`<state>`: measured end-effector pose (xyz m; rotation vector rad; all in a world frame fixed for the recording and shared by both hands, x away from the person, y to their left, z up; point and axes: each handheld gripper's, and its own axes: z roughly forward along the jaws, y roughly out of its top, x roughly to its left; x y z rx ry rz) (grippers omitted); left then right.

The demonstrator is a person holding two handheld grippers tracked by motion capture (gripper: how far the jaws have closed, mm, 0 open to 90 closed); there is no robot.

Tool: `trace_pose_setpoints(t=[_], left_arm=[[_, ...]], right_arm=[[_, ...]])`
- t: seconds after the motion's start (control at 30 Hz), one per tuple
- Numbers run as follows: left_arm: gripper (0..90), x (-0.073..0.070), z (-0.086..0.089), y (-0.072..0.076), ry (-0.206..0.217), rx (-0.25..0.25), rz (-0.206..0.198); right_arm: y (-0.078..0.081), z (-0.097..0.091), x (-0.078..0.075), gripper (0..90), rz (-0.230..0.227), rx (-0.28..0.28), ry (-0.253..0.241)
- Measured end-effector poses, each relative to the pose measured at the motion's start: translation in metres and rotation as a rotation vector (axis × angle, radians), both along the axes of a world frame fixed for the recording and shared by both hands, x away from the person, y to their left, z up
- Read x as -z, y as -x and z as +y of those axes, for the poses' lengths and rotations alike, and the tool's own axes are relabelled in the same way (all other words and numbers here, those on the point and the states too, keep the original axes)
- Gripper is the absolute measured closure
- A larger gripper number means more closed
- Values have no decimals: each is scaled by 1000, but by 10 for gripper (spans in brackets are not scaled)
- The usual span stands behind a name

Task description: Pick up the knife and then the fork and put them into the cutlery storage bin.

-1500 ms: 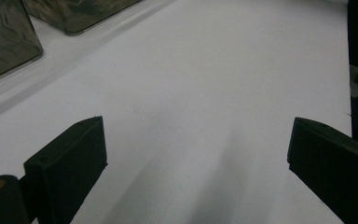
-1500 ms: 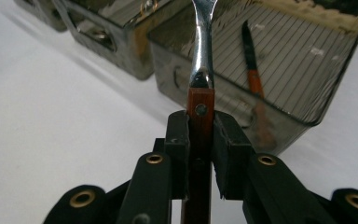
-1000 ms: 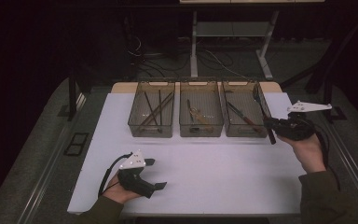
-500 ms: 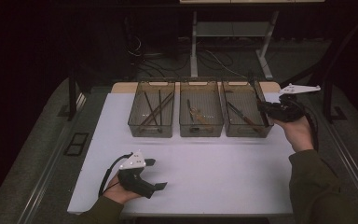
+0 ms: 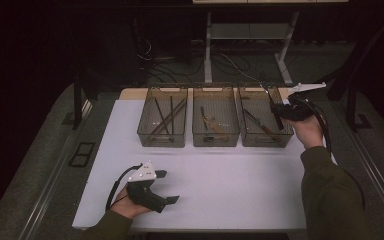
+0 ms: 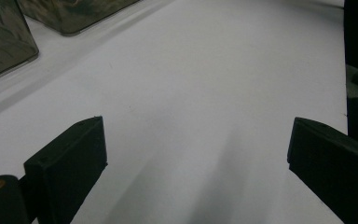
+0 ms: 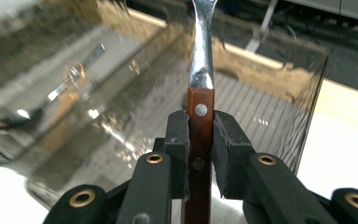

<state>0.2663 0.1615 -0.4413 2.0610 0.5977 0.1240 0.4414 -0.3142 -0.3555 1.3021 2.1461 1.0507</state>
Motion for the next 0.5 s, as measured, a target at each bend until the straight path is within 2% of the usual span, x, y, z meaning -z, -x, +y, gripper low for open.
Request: trace_pose_setpoints(t=[0.17,0.23,0.5], left_arm=[[40,0,0,0,1,1,1],[40,0,0,0,1,2,1],[40,0,-1,0,-1,2,1]], right_arm=[[-6,1,14,771,57,7,56],[-8,1,17,771,74,2,64],[-11,3,28,770,146,-8,150]])
